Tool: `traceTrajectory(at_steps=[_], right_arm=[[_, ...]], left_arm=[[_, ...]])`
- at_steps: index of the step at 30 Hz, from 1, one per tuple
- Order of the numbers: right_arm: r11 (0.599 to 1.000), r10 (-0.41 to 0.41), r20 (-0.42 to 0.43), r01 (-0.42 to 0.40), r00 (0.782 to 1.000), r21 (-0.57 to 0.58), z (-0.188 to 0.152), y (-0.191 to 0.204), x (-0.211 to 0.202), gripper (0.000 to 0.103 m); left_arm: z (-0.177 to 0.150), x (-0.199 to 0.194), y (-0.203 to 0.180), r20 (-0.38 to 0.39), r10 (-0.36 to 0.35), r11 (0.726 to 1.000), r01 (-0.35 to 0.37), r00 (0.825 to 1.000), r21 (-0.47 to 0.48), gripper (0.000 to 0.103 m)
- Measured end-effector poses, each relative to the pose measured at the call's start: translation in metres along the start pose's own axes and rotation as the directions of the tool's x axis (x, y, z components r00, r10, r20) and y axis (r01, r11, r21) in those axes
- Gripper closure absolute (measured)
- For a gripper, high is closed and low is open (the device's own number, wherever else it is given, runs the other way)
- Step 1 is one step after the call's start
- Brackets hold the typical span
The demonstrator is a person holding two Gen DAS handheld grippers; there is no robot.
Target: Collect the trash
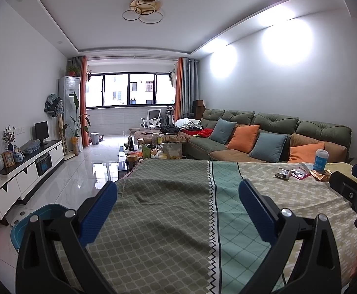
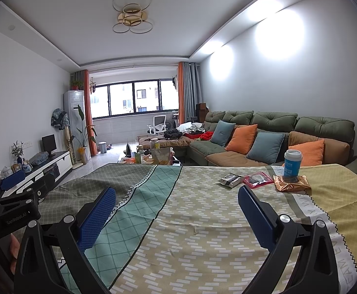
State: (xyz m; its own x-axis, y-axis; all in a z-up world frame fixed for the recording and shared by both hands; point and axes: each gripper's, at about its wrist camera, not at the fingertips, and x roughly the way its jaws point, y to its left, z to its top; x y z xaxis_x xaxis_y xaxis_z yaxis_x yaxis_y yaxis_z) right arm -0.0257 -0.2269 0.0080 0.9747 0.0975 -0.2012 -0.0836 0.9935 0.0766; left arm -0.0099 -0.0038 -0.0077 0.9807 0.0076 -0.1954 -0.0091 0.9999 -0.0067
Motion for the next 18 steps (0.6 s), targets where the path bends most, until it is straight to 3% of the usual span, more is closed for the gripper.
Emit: traceTrajectory(at_steps=[18], right_arm=[[1.0, 0.003, 0.004, -0.003, 1.0, 0.003, 0.0001, 0.0004, -0.001, 0.004]], left_arm=[[-0.0016, 0.0008, -0.0016, -0.005, -0.001, 1.0, 0.001, 1.0, 0.006, 0.004]])
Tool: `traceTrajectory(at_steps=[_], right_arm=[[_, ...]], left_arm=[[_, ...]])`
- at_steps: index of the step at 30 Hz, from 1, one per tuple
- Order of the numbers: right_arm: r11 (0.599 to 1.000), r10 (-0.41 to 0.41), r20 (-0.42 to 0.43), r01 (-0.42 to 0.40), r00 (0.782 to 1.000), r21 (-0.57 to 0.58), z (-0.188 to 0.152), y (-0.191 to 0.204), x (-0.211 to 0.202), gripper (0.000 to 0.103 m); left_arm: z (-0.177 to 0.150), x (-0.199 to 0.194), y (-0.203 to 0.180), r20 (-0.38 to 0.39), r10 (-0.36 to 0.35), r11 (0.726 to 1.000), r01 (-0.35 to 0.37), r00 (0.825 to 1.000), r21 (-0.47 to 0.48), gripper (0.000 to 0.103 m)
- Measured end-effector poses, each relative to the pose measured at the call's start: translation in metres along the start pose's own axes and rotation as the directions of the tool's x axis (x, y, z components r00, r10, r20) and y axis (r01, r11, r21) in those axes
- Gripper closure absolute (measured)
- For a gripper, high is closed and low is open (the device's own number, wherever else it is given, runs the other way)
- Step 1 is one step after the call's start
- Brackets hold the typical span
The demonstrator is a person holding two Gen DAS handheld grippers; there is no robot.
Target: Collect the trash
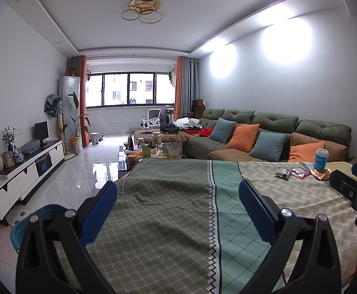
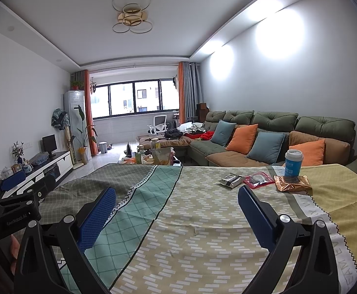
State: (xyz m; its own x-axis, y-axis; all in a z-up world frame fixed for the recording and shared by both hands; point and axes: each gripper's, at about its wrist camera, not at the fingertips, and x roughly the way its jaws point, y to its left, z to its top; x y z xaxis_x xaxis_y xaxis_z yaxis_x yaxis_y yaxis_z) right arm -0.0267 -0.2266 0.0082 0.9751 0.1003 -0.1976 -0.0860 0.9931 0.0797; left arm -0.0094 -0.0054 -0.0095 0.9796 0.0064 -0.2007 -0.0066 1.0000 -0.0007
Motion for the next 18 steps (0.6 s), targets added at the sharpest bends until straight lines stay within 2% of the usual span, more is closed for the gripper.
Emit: traceTrajectory(at_steps=[5, 9, 15, 18], right_arm=[[1.0, -0.003, 0.0, 0.003, 1.0, 0.001, 0.0, 0.0, 0.0, 0.004], [1.0, -0.008, -0.004, 0.008, 1.0, 0.003, -0.001, 0.0, 0.002, 0.004], [0.999, -0.036, -0.048, 0.038, 0.998, 0.029, -0.001, -0.016, 0.008, 0.004], [0.995, -0.087, -0.099, 0.092, 0.991, 0.047, -0.001, -0.04, 0.015, 0.004]], left_arm=[[0.0, 0.005, -0.004, -0.006, -0.008, 1.0, 0.008, 1.0, 0.02, 0.004], [-0.001, 0.009, -0.005, -0.041, -0.019, 1.0, 0.019, 0.999, 0.016, 0.004], [-0.002, 0.031, -0.001, -0.15, -0.022, 1.0, 0.023, 0.988, 0.007, 0.003], [-0.003, 0.058, 0.004, -0.258, -0.027, 1.0, 0.027, 0.966, -0.004, 0.003]])
